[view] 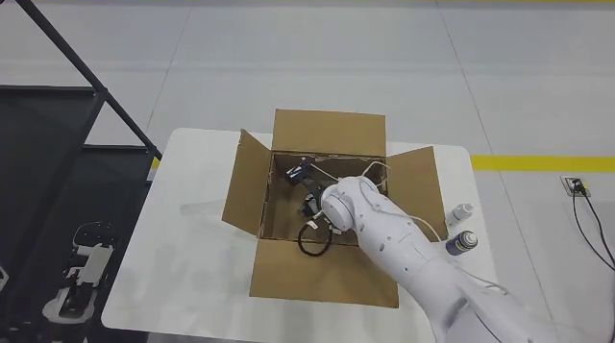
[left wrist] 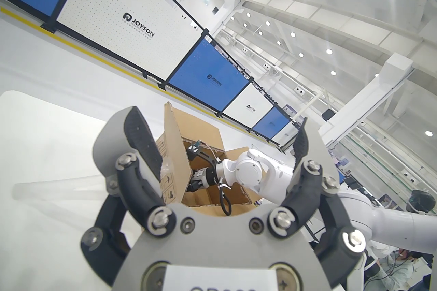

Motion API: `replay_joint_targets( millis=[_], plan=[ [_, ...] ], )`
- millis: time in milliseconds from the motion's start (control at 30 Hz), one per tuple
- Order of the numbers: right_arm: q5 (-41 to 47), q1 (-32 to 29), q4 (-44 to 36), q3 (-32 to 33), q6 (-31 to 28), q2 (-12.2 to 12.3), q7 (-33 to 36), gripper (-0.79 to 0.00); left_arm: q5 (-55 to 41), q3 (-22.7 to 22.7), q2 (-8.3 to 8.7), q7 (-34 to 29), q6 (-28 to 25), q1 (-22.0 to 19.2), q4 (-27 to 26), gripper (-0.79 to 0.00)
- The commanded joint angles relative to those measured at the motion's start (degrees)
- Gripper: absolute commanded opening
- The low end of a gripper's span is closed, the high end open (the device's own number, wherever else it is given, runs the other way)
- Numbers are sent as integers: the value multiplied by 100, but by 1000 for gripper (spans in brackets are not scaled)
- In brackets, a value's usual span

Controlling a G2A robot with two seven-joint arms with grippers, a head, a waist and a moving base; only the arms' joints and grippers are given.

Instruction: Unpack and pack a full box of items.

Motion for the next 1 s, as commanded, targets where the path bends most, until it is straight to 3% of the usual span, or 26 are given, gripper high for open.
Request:
replay_joint_targets(
  millis=[0, 100, 300, 500, 633, 800, 967],
  plan=[
    [24, 36, 147, -4, -54, -61, -8, -570, 0, 0, 0, 0, 0, 0, 0, 0],
    [52, 84, 298, 8, -138, -141, -112, -785, 0, 0, 0, 0, 0, 0, 0, 0],
    [-10, 178, 247, 146, -337, -132, -451, -785, 0, 0, 0, 0, 0, 0, 0, 0],
    [-363, 16, -606, 547, -252, 233, -588, -785, 0, 0, 0, 0, 0, 0, 0, 0],
    [-812, -510, -1936, 1060, 9, 660, -380, -785, 0, 0, 0, 0, 0, 0, 0, 0],
    [-1798, -2217, -5099, 2351, 178, 1387, 515, -785, 0, 0, 0, 0, 0, 0, 0, 0],
    [-2193, -3665, -7161, 3514, -205, 1755, 919, -785, 0, 0, 0, 0, 0, 0, 0, 0]
  ],
)
